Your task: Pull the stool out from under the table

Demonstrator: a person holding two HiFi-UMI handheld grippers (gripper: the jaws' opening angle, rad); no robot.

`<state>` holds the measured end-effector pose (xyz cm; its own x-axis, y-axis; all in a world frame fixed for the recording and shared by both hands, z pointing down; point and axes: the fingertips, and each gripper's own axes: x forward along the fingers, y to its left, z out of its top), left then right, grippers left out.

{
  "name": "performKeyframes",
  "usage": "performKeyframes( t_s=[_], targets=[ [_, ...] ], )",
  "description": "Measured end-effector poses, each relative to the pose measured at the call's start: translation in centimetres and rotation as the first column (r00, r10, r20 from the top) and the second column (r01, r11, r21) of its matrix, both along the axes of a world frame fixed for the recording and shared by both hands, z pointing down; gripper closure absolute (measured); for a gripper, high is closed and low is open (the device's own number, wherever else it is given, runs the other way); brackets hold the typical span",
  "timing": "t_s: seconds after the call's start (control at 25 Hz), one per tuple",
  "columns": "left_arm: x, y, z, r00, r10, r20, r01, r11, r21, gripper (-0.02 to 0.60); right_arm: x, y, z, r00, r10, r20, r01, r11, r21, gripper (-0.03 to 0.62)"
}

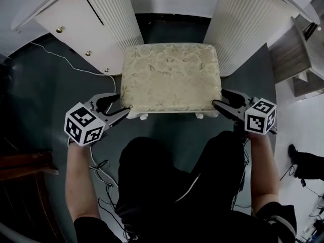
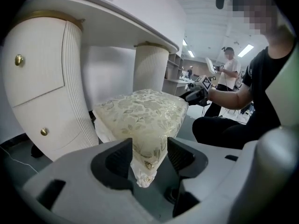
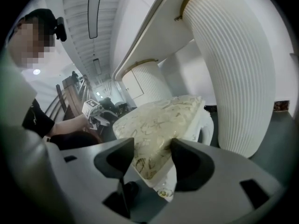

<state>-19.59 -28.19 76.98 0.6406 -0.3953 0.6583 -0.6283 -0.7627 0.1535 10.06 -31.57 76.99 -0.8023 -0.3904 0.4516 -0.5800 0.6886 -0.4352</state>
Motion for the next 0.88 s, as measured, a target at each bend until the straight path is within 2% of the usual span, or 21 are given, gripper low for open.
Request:
performKeyframes(
  t_s=[0.2,0.28,0.36,0.44,0.56,0.6,0.68,0.72,0.88],
  targets=[
    [0.0,-2.2,-1.0,0.998,-0.066,-0.006,0.066,0.997,0.03,0.337,-0.3,2.0,0.0,0.997,-0.064,-0.047,0.065,0.998,0.015,0.335],
    [-0.5,-3.2,-1.0,0.993,-0.114,-0.009,0.114,0.993,0.033,0.348,0.1,1.5,-0.4,0.996,-0.069,-0.064,0.072,0.997,0.041,0.356],
    [-1.0,-3.9,-0.9,0.987,-0.157,-0.014,0.158,0.987,0.033,0.336,0.8,0.2,-1.2,0.999,-0.02,-0.036,0.022,0.998,0.065,0.356],
    [-1.5,-4.3,-0.6,0.978,-0.205,-0.036,0.206,0.978,0.019,0.319,0.9,-1.0,-1.5,0.999,0.039,0.027,-0.04,0.998,0.041,0.337],
    [-1.2,-5.1,0.4,0.957,-0.269,-0.108,0.264,0.963,-0.055,0.266,0.1,-2.3,-0.8,0.994,0.069,0.086,-0.066,0.997,-0.033,0.237],
    [-0.8,-5.4,0.6,0.95,-0.282,-0.131,0.274,0.958,-0.08,0.256,-0.2,-2.7,-0.5,0.994,0.068,0.088,-0.064,0.997,-0.045,0.227],
    [-0.1,-5.6,0.7,0.939,-0.301,-0.165,0.288,0.953,-0.098,0.256,-0.9,-3.0,-0.2,0.996,0.066,0.065,-0.063,0.997,-0.043,0.233],
    [0.1,-5.6,0.6,0.935,-0.308,-0.175,0.296,0.951,-0.09,0.265,-1.0,-3.1,-0.1,0.997,0.068,0.046,-0.067,0.997,-0.031,0.255],
    [0.3,-5.5,0.0,0.92,-0.334,-0.206,0.328,0.942,-0.067,0.302,-1.0,-3.7,-0.3,0.997,0.074,0.039,-0.073,0.997,-0.02,0.265]
  ],
)
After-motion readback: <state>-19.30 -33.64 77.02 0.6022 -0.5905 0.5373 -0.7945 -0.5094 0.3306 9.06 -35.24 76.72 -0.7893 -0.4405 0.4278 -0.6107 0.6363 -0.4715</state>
